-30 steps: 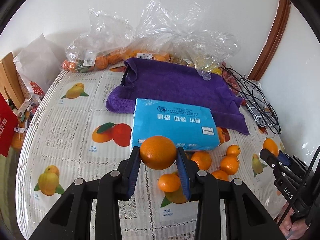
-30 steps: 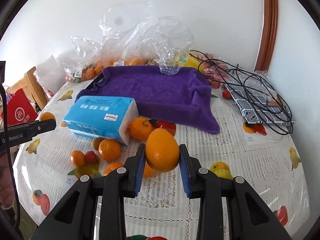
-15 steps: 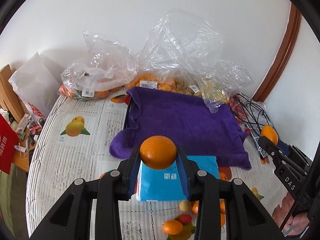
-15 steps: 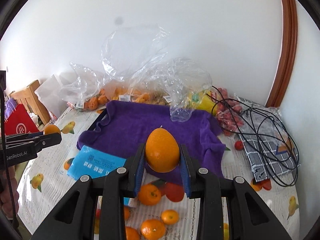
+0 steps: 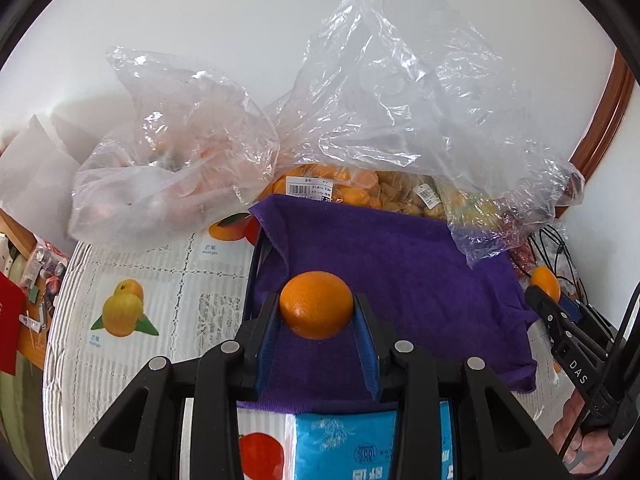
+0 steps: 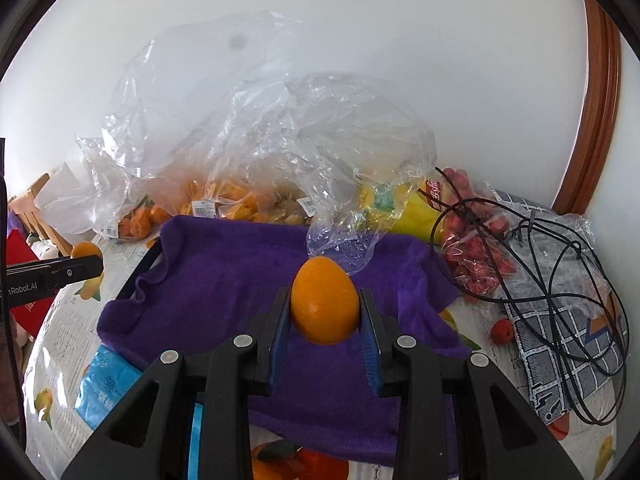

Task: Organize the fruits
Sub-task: 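Carry both held oranges over the tissue pack onto the purple towel, then open the right gripper on the towel while the left gripper releases its orange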

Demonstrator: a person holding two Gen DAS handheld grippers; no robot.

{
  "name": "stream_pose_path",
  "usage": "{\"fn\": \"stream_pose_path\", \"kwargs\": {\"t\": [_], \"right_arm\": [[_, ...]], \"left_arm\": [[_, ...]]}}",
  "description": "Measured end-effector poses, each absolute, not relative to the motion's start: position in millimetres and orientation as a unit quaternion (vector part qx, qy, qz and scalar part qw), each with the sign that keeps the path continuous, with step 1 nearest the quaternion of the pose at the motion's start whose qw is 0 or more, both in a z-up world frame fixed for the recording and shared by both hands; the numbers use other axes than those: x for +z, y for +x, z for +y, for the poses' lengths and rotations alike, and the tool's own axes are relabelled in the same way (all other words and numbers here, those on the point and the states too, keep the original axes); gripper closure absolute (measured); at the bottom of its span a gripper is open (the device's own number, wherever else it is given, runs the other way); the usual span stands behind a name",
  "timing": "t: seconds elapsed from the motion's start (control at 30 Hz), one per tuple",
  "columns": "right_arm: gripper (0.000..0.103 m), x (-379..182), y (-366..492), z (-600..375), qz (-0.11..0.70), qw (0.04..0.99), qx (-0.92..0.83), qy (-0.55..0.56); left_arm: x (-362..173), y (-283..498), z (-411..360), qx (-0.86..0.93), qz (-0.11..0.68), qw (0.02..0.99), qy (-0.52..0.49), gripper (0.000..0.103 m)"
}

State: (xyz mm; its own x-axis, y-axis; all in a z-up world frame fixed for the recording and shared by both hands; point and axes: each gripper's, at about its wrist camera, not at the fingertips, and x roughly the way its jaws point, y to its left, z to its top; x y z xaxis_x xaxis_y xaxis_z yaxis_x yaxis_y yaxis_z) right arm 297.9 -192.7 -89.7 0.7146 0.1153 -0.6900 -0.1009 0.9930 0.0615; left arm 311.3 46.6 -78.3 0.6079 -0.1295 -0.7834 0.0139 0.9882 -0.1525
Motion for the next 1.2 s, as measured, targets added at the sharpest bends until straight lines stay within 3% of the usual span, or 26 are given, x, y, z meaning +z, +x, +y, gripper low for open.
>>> {"fn": "stream_pose_path", "kwargs": {"t": [0.5, 0.93, 1.03, 1.1, 1.2], "right_arm": [[0.071, -164, 334, -212, 0.443, 0.895, 0.051, 0.021], [0.07, -169, 336, -210, 0.445, 0.894, 0.048, 0.018], [0.057, -161, 332, -212, 0.437, 0.898, 0.046, 0.022], [0.04, -153, 326, -214, 0.425, 0.904, 0.042, 0.028], [0.027, -143, 314, -217, 0.41, 0.911, 0.033, 0.037]], "left_arm": [[-144, 372, 28, -0.044, 0.498, 0.864, -0.052, 0.069], [-165, 391, 30, -0.039, 0.535, 0.842, -0.061, 0.069], [-164, 391, 31, -0.038, 0.534, 0.842, -0.062, 0.069], [-161, 389, 33, -0.037, 0.531, 0.844, -0.059, 0.069], [-153, 381, 35, -0.033, 0.529, 0.847, -0.05, 0.056]]}}
